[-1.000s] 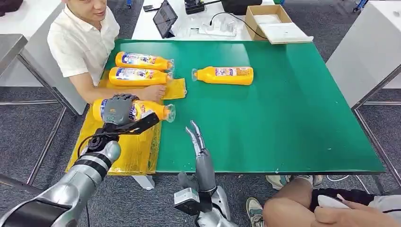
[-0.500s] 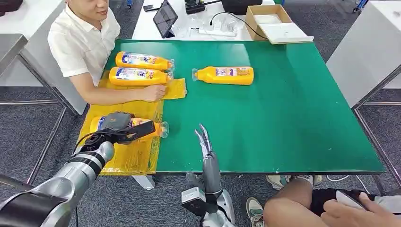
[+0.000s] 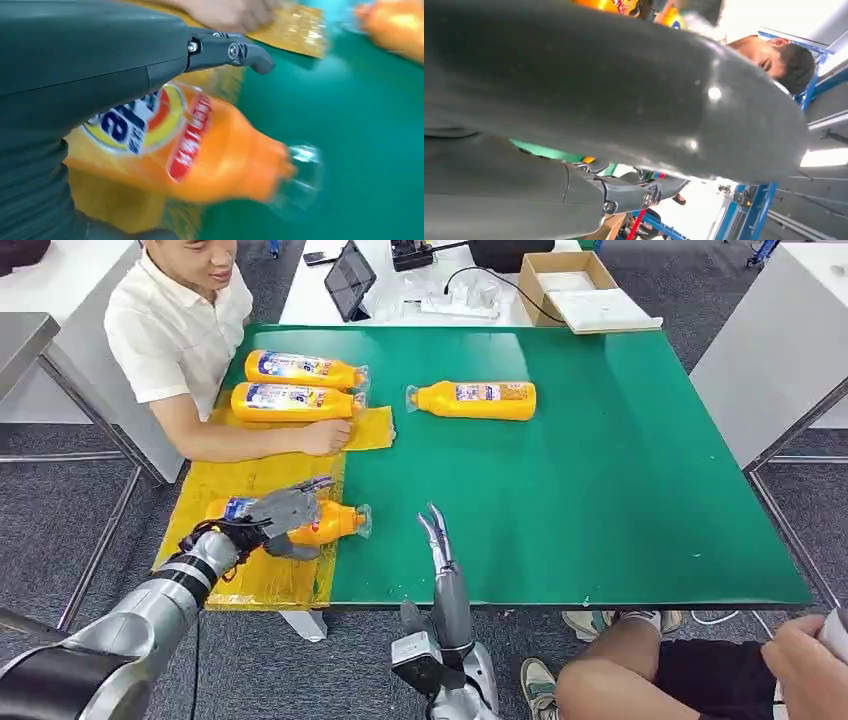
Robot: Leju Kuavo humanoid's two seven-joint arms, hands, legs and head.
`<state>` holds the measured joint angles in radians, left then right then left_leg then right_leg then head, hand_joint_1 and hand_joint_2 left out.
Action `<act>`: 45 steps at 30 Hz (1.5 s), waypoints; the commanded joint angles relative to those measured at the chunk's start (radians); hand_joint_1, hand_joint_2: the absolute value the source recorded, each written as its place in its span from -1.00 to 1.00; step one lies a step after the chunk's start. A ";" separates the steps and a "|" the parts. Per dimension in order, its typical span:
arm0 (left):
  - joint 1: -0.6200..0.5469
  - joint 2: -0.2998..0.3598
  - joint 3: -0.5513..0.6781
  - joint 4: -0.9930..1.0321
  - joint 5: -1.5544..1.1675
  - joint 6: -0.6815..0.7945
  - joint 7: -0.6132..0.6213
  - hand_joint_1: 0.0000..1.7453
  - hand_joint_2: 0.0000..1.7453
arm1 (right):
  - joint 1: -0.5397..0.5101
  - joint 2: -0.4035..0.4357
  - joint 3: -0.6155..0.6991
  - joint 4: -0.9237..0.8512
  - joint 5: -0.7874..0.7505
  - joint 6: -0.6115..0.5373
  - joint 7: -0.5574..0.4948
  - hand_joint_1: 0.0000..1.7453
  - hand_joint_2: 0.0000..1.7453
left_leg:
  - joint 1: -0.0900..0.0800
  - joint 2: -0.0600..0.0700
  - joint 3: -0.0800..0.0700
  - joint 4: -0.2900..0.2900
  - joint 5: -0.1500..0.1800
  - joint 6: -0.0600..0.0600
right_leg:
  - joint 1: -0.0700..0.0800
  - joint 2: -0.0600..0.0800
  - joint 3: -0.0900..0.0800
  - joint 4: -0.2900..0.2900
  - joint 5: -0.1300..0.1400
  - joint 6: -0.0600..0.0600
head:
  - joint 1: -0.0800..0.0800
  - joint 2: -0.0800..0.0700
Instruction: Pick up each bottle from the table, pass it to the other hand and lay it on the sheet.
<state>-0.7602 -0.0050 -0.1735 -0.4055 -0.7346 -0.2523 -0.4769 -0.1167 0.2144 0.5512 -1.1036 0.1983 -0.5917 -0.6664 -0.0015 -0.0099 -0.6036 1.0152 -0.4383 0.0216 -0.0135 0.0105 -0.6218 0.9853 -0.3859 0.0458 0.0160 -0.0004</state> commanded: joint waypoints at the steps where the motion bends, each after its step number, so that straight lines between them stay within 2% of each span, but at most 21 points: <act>1: 0.054 -0.011 0.068 -0.061 0.088 -0.003 -0.065 -1.00 -1.00 | -0.032 -0.045 0.047 0.049 -0.027 -0.031 -0.032 -1.00 -1.00 | 0.001 0.002 0.005 -0.002 -0.001 -0.001 | 0.001 0.000 0.005 -0.002 -0.001 -0.002 | 0.000 0.000; 2: 0.066 -0.025 0.075 -0.083 0.103 0.028 -0.070 -1.00 -1.00 | -0.031 -0.046 0.046 0.049 -0.028 -0.034 -0.032 -1.00 -1.00 | 0.001 0.001 0.004 -0.001 -0.001 -0.001 | 0.001 0.000 0.005 -0.002 -0.001 -0.001 | 0.000 0.000; 3: 0.100 -0.043 0.086 -0.150 0.136 0.113 -0.093 -1.00 1.00 | -0.030 -0.047 0.048 0.049 -0.029 -0.039 -0.032 -1.00 -1.00 | 0.000 0.002 0.004 -0.001 -0.001 -0.001 | 0.001 0.000 0.004 -0.001 -0.001 -0.001 | 0.000 0.000; 6: 0.215 -0.086 0.072 -0.390 0.193 0.337 -0.123 -1.00 1.00 | -0.022 -0.041 0.047 0.049 -0.016 -0.042 -0.032 -1.00 -1.00 | 0.000 -0.001 0.003 -0.001 -0.001 -0.001 | 0.001 -0.002 0.003 -0.002 -0.001 -0.001 | 0.000 0.000; 12: 0.238 -0.078 0.046 -0.450 0.206 0.337 -0.089 -1.00 1.00 | -0.021 -0.037 0.046 0.051 -0.012 -0.043 -0.032 -1.00 -1.00 | 0.001 0.001 0.003 -0.001 -0.002 -0.001 | 0.001 -0.001 0.004 -0.002 -0.002 -0.001 | 0.000 0.000; 14: 0.250 -0.080 0.051 -0.478 0.236 0.374 -0.116 -1.00 1.00 | -0.020 -0.036 0.046 0.052 -0.009 -0.043 -0.032 -1.00 -1.00 | 0.000 0.001 0.001 -0.001 -0.001 -0.001 | 0.001 0.000 0.001 -0.001 -0.001 -0.001 | 0.000 0.000; 16: 0.297 -0.100 0.047 -0.594 0.340 0.405 -0.156 -1.00 1.00 | -0.014 -0.033 0.049 0.043 0.000 -0.048 -0.032 -1.00 -1.00 | 0.001 0.001 0.002 -0.001 -0.002 -0.001 | 0.001 0.000 0.002 -0.001 -0.001 -0.002 | 0.000 0.000; 20: 0.433 -0.129 0.015 -0.911 0.598 0.381 -0.116 -1.00 1.00 | 0.003 -0.058 0.052 -0.011 0.034 -0.106 -0.032 -1.00 -1.00 | 0.001 0.001 0.000 0.000 -0.002 0.000 | 0.001 0.000 0.000 -0.001 -0.001 -0.001 | 0.000 0.000; 21: 0.472 -0.130 0.009 -0.977 0.694 0.350 -0.093 -1.00 1.00 | 0.027 -0.062 -0.004 -0.050 0.096 -0.106 -0.032 -1.00 1.00 | 0.001 0.001 0.003 0.000 -0.003 -0.001 | 0.001 0.000 0.002 -0.001 -0.003 -0.001 | 0.000 0.000; 23: 0.522 -0.135 0.011 -1.022 0.824 0.296 -0.043 -1.00 1.00 | 0.057 -0.071 -0.082 -0.101 0.138 -0.106 -0.032 -1.00 1.00 | 0.000 0.001 0.001 0.000 -0.002 0.000 | 0.001 -0.001 0.001 -0.001 -0.002 -0.001 | 0.000 0.000; 25: 0.615 -0.133 -0.003 -1.055 0.836 0.312 -0.059 -1.00 1.00 | 0.099 -0.098 -0.228 -0.148 0.258 -0.106 -0.031 -1.00 1.00 | 0.000 0.001 0.004 -0.002 -0.003 0.000 | 0.000 -0.001 0.003 -0.002 -0.003 -0.001 | 0.000 0.000; 26: 0.636 -0.133 -0.006 -1.061 0.841 0.311 -0.067 -1.00 1.00 | 0.101 -0.106 -0.262 -0.140 0.302 -0.106 -0.018 -1.00 1.00 | -0.001 0.001 0.004 -0.003 -0.002 0.000 | -0.001 -0.001 0.003 -0.003 -0.002 0.000 | 0.000 0.000; 28: 0.707 -0.145 -0.006 -1.099 0.830 0.334 -0.114 -1.00 1.00 | 0.091 -0.183 -0.327 -0.086 0.454 -0.106 0.109 -1.00 1.00 | -0.001 0.000 0.004 -0.003 -0.003 0.000 | -0.001 -0.001 0.004 -0.003 -0.002 0.000 | 0.000 0.000; 30: 0.749 -0.145 -0.012 -1.138 0.799 0.363 -0.135 -1.00 1.00 | 0.058 -0.245 -0.396 0.007 0.543 -0.072 0.183 -1.00 1.00 | -0.001 -0.001 0.007 -0.004 -0.004 0.001 | 0.000 -0.003 0.008 -0.006 -0.003 0.000 | 0.000 0.000; 32: 0.760 -0.148 -0.016 -1.145 0.752 0.414 -0.130 -1.00 1.00 | 0.008 -0.292 -0.450 0.112 0.612 -0.071 0.218 -1.00 1.00 | -0.001 -0.001 0.004 -0.002 -0.003 0.001 | 0.000 -0.002 0.005 -0.006 -0.002 0.000 | 0.000 0.000; 34: 0.753 -0.150 -0.019 -1.130 0.706 0.471 -0.119 -1.00 1.00 | -0.041 -0.309 -0.483 0.181 0.646 -0.074 0.226 -1.00 1.00 | -0.002 -0.001 0.003 -0.002 -0.004 0.002 | -0.001 -0.003 0.005 -0.006 -0.002 0.000 | 0.000 0.000; 37: 0.736 -0.151 -0.028 -1.099 0.700 0.482 -0.120 -1.00 1.00 | -0.110 -0.313 -0.494 0.268 0.686 -0.065 0.247 -1.00 1.00 | -0.004 0.000 0.000 -0.001 -0.003 0.002 | -0.003 0.000 0.001 -0.004 -0.001 0.001 | 0.000 0.000; 40: 0.725 -0.156 -0.035 -1.076 0.674 0.508 -0.135 -1.00 1.00 | -0.179 -0.310 -0.479 0.355 0.711 -0.042 0.256 -1.00 1.00 | -0.003 0.002 0.003 -0.002 -0.004 0.001 | -0.002 0.001 0.003 -0.005 0.000 0.000 | 0.000 0.000; 45: 0.720 -0.157 -0.037 -1.072 0.670 0.515 -0.135 -1.00 1.00 | -0.200 -0.301 -0.470 0.387 0.722 -0.043 0.263 -1.00 1.00 | -0.003 0.002 0.004 -0.002 -0.004 0.001 | -0.002 0.000 0.004 -0.005 -0.001 0.000 | -0.001 0.000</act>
<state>-0.0199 -0.1625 -0.1862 -1.5171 -0.0576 0.2518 -0.6123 -0.1987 -0.0900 0.1091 -0.9315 0.9079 -0.6245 -0.4116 -0.0051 -0.0095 -0.6050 1.0153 -0.4403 0.0248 -0.0162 0.0106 -0.6230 0.9823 -0.3854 0.0484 0.0153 -0.0004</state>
